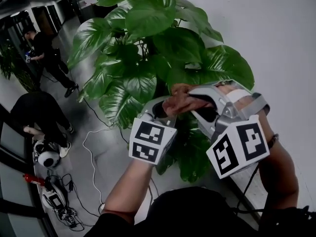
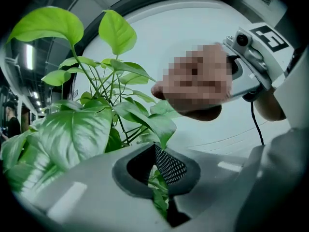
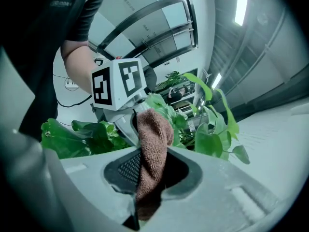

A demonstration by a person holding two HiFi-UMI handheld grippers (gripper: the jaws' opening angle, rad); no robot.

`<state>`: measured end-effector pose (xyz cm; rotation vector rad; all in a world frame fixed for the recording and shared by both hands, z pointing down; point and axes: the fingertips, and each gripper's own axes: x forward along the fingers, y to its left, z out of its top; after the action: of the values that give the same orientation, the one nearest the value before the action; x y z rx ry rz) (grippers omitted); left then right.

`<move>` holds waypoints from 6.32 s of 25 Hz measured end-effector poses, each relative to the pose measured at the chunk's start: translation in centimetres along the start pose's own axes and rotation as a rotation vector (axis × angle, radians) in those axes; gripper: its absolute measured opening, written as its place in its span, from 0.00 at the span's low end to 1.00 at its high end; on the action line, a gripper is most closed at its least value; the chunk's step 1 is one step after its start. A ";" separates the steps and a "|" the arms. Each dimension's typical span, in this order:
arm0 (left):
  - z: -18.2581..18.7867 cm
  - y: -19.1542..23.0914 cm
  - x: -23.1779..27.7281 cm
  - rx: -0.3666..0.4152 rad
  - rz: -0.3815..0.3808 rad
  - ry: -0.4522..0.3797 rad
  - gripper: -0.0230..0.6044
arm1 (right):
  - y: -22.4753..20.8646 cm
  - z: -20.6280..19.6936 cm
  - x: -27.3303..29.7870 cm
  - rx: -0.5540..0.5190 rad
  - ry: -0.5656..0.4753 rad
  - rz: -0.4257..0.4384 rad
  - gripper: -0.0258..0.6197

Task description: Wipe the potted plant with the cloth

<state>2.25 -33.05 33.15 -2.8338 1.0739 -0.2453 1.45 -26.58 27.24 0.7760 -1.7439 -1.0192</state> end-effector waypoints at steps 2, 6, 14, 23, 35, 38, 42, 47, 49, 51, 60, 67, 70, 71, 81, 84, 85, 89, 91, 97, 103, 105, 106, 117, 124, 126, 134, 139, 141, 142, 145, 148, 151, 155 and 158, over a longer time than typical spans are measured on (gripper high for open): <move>0.1 -0.1 0.1 -0.001 -0.009 -0.004 0.06 | -1.6 -1.0 -0.1 -0.004 0.032 -0.029 0.14; 0.3 -0.3 0.3 -0.002 -0.015 -0.009 0.06 | -4.4 -3.3 1.8 -0.003 0.092 -0.057 0.14; 0.6 0.1 0.7 -0.008 0.007 -0.013 0.06 | -5.8 -4.7 5.9 0.077 0.098 -0.047 0.14; -0.1 0.4 0.8 0.000 0.035 0.005 0.06 | -1.9 -3.3 6.5 0.105 0.019 0.094 0.14; 0.0 -0.9 0.0 0.025 0.049 0.033 0.06 | 1.0 -1.8 4.8 0.049 -0.038 0.160 0.14; 0.1 -1.4 -0.7 0.029 0.068 0.046 0.06 | 1.7 -1.1 4.0 0.038 -0.079 0.177 0.14; 0.2 -2.3 -2.3 0.029 0.096 0.072 0.06 | 2.4 -0.1 2.1 0.031 -0.131 0.189 0.14; 1.4 -3.5 -4.0 0.029 0.142 0.107 0.06 | 1.7 0.8 -0.8 0.005 -0.216 0.172 0.14; 2.6 -4.0 -4.1 0.028 0.145 0.106 0.06 | 0.6 0.7 -1.8 0.005 -0.240 0.151 0.14; 4.1 -4.3 -4.1 0.030 0.149 0.099 0.06 | -0.9 0.5 -2.8 0.009 -0.259 0.125 0.14; 10.7 -1.0 -1.6 0.070 0.233 0.106 0.06 | -10.9 -0.4 -2.6 -0.046 -0.244 -0.006 0.14; 10.5 1.5 -0.1 0.038 0.252 0.185 0.06 | -14.9 -0.9 0.9 -0.111 -0.149 0.006 0.14; 10.2 2.5 0.5 0.006 0.259 0.201 0.06 | -14.7 -0.7 2.7 -0.162 -0.116 0.031 0.14; 10.2 2.8 0.7 -0.002 0.262 0.201 0.06 | -14.5 -0.6 3.2 -0.173 -0.111 0.039 0.14; 10.5 2.8 1.4 -0.024 0.245 0.150 0.06 | -11.9 -0.1 4.1 -0.103 -0.157 0.132 0.14; 10.5 2.4 1.6 -0.025 0.232 0.140 0.06 | -11.3 -0.4 4.1 -0.088 -0.159 0.149 0.14; 10.5 2.3 1.6 -0.024 0.227 0.138 0.06 | -11.2 -0.5 4.1 -0.078 -0.163 0.156 0.14; 10.7 2.1 1.4 -0.015 0.231 0.127 0.06 | -10.4 -0.9 3.7 -0.037 -0.180 0.181 0.14; 10.7 2.2 1.2 -0.010 0.237 0.127 0.06 | -9.9 -1.0 3.5 -0.028 -0.185 0.190 0.14; 10.4 2.1 1.0 -0.012 0.242 0.136 0.06 | -8.7 -0.8 2.9 -0.012 -0.214 0.206 0.14; 9.7 1.9 0.7 -0.020 0.241 0.153 0.06 | -7.5 -0.7 2.1 0.016 -0.246 0.235 0.14; 9.5 1.9 0.6 -0.024 0.242 0.158 0.06 | -7.0 -0.7 1.9 0.018 -0.251 0.244 0.14; 9.4 1.9 0.6 -0.026 0.242 0.159 0.06 | -6.8 -0.6 1.8 0.017 -0.253 0.247 0.14; 9.4 1.4 -1.5 -0.016 0.235 0.161 0.06 | -5.5 0.8 -0.5 -0.001 -0.284 0.278 0.14; 10.5 1.4 -3.6 0.015 0.241 0.147 0.06 | -6.0 1.5 -2.7 -0.015 -0.315 0.252 0.14; 11.3 1.9 -4.2 0.024 0.251 0.135 0.06 | -7.4 1.9 -3.6 -0.014 -0.326 0.214 0.14; 13.5 5.1 -4.7 0.052 0.287 0.094 0.06 | -16.2 3.9 -5.8 -0.015 -0.324 -0.010 0.14; 15.1 6.7 -5.3 0.067 0.280 0.058 0.06 | -19.8 4.4 -4.5 -0.019 -0.249 -0.075 0.14; 15.8 7.4 -5.3 0.082 0.278 0.048 0.06 | -20.9 4.4 -3.4 -0.012 -0.222 -0.092 0.14; 16.0 7.6 -5.2 0.091 0.276 0.045 0.06 | -21.4 4.3 -2.8 -0.006 -0.208 -0.097 0.14; 16.6 7.9 -4.7 0.099 0.259 0.041 0.06 | -22.5 3.9 -0.7 0.016 -0.172 -0.100 0.14; 16.6 8.4 -4.5 0.101 0.251 0.037 0.06 | -22.9 3.5 1.2 0.034 -0.131 -0.086 0.14; 16.5 8.7 -4.4 0.092 0.244 0.030 0.06 | -22.3 3.2 2.7 0.035 -0.095 -0.061 0.14; 16.7 9.2 -4.3 0.091 0.247 0.017 0.06 | -20.7 4.1 3.6 0.008 -0.097 -0.025 0.14; 16.7 8.9 -4.0 0.087 0.239 0.014 0.06 | -19.1 5.0 3.6 -0.010 -0.115 0.006 0.14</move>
<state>-3.42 -36.43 14.97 -2.5998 1.3551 -0.2839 -3.38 -36.76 10.61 0.7177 -1.8360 -1.0863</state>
